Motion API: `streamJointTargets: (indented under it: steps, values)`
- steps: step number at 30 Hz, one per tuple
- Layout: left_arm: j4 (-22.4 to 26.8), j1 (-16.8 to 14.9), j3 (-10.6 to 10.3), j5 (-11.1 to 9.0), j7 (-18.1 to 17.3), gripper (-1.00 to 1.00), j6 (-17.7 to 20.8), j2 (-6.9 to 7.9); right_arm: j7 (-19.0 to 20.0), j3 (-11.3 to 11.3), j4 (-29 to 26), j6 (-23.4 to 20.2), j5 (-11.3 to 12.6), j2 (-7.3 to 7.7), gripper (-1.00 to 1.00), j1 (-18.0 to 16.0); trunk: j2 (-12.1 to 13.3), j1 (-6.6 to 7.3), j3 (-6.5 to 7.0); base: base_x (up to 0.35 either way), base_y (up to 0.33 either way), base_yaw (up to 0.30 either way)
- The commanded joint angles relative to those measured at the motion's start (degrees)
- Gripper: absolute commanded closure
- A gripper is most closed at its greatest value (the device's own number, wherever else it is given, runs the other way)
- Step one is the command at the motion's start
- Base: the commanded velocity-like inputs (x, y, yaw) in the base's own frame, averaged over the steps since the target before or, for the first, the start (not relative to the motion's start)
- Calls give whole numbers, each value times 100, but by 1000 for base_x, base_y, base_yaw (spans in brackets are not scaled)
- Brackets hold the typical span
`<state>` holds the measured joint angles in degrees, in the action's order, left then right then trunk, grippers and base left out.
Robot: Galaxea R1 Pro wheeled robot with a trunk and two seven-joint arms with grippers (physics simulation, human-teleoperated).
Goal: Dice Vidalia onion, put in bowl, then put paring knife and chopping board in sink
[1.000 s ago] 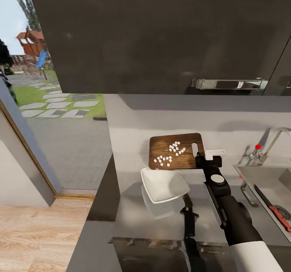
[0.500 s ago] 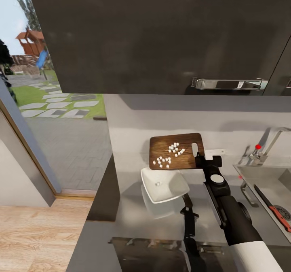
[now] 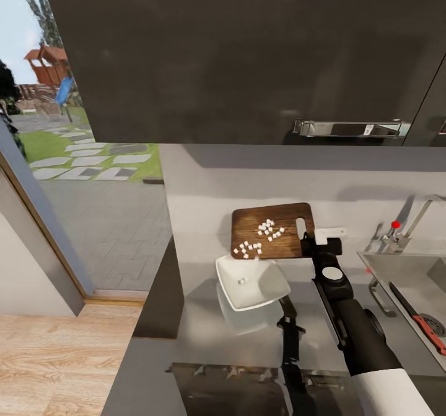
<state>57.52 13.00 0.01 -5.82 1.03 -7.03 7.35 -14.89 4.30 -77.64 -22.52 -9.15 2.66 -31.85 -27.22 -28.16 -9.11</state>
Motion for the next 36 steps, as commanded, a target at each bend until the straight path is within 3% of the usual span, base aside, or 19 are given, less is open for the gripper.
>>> streamJointTargets:
  steps: [1,13,36]
  values:
    - [7,1,-10,-59,11,-100,-9,3,-47,19,-6,-51,-43,6,100,-5,-10,-3,-10,0,0,0]
    - [5,1,-10,-59,10,-100,-9,3,-183,19,8,38,-234,0,100,-5,-10,-3,-10,0,0,0]
    - [5,1,-10,-59,11,-100,-9,3,-278,19,47,107,-249,3,100,-5,-10,-3,-10,0,0,0]
